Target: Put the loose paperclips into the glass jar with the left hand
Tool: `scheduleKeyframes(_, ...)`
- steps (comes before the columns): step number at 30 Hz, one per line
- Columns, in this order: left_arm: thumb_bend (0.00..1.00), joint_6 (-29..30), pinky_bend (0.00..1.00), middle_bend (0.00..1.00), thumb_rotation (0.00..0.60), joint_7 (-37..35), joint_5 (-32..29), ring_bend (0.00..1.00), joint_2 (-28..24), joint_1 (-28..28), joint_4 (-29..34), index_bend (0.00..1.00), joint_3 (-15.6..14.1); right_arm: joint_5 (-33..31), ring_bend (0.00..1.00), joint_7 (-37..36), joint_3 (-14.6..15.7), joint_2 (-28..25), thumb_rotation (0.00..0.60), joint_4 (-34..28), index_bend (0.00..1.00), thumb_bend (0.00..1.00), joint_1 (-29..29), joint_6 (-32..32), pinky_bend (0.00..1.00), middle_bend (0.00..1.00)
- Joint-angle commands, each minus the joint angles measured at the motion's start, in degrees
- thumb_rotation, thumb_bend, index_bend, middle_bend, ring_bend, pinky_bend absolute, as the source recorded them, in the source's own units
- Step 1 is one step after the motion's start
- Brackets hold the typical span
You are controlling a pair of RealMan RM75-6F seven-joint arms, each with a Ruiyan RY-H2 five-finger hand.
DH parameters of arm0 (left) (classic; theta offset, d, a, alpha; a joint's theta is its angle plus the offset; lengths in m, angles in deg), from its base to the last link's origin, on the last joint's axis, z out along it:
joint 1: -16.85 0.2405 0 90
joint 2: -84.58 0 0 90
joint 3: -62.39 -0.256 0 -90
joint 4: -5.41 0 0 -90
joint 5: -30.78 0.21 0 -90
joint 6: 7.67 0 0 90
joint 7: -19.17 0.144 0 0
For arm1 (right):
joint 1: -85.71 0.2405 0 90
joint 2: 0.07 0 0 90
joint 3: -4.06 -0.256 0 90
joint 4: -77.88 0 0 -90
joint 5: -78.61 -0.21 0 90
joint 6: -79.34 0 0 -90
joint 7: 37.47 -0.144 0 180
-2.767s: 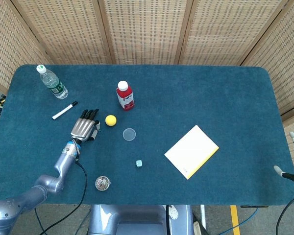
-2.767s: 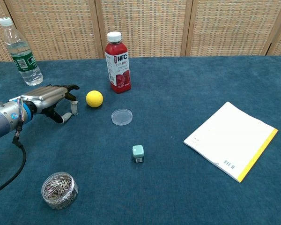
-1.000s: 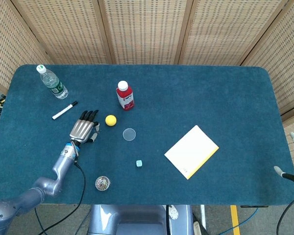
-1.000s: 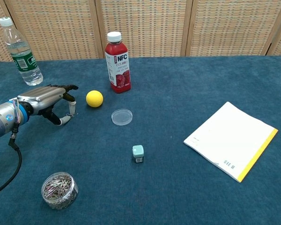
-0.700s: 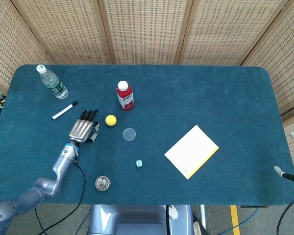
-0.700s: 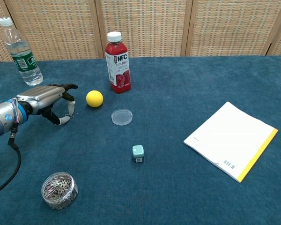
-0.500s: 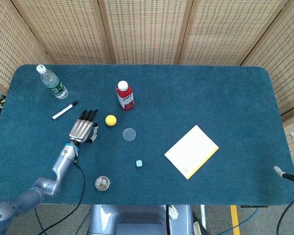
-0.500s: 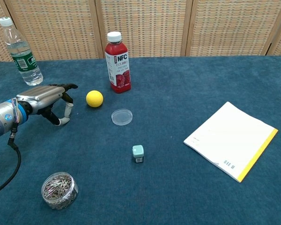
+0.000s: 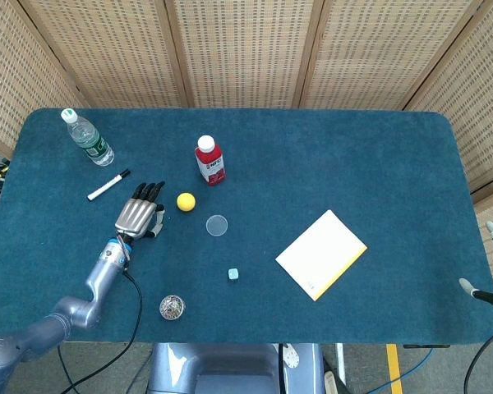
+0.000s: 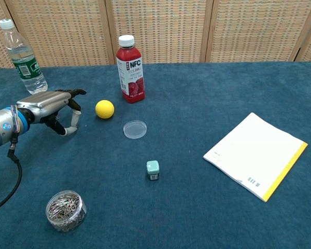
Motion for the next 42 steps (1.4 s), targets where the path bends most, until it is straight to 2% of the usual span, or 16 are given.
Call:
scheduleKeyframes(1,0.43,2.6,0.0,0.0,0.6,-0.1,1.4,0.0,-2.3,0.3,3.5,0.97,0.0,0.1,0.0,0.0,0.0,0.0,0.6,0.0,0.0,0.0,0.0,0.0,0.0,0.0)
scheduleKeyframes(6,0.44,6.0,0.0,0.0,0.6,0.6,4.2,0.0,-6.3,0.9,10.0,0.97,-1.1,0.3,0.0,-0.1,0.0,-0.1,0.6,-0.1,0.0,0.0,-0.1,0.2,0.0,0.0)
scheduleKeyframes(13,0.44,10.9,0.0,0.0,0.6,3.1,10.1,0.0,-12.7,2.6,21.1,0.97,-5.0,0.3,0.0,0.1,0.1,-0.1,0.6,-0.2,0.0,0.0,-0.1,0.3,0.0,0.0)
scheduleKeyframes(18,0.44,13.7,0.0,0.0,0.6,6.3,15.3,0.0,-17.6,4.7,30.3,0.97,-9.9,0.2,0.0,0.3,0.1,-0.1,0.6,-0.3,0.0,0.0,-0.1,0.4,0.0,0.0)
scheduleKeyframes(24,0.44,14.0,0.0,0.0,0.6,9.0,19.2,0.0,-21.2,6.6,37.2,0.97,-15.0,0.3,0.0,0.1,0.1,-0.2,0.6,-0.4,0.0,0.0,-0.2,0.5,0.0,0.0)
scheduleKeyframes(27,0.44,14.2,0.0,0.0,0.6,10.2,20.8,0.0,-22.5,7.4,39.6,0.97,-16.8,0.2,0.0,0.0,0.1,-0.2,0.6,-0.4,0.0,0.0,-0.2,0.5,0.0,0.0)
scheduleKeyframes(32,0.44,13.7,0.0,0.0,0.6,11.5,21.6,0.0,-23.3,8.0,41.4,0.97,-17.9,0.3,0.0,-0.1,0.0,-0.3,0.6,-0.5,0.0,0.0,-0.3,0.5,0.0,0.0)
scheduleKeyframes(42,0.44,11.5,0.0,0.0,0.6,13.5,22.7,0.0,-22.7,8.2,43.0,0.97,-18.7,0.1,0.0,-0.6,0.0,-0.5,0.6,-0.5,0.0,0.0,-0.4,0.5,0.0,0.0)
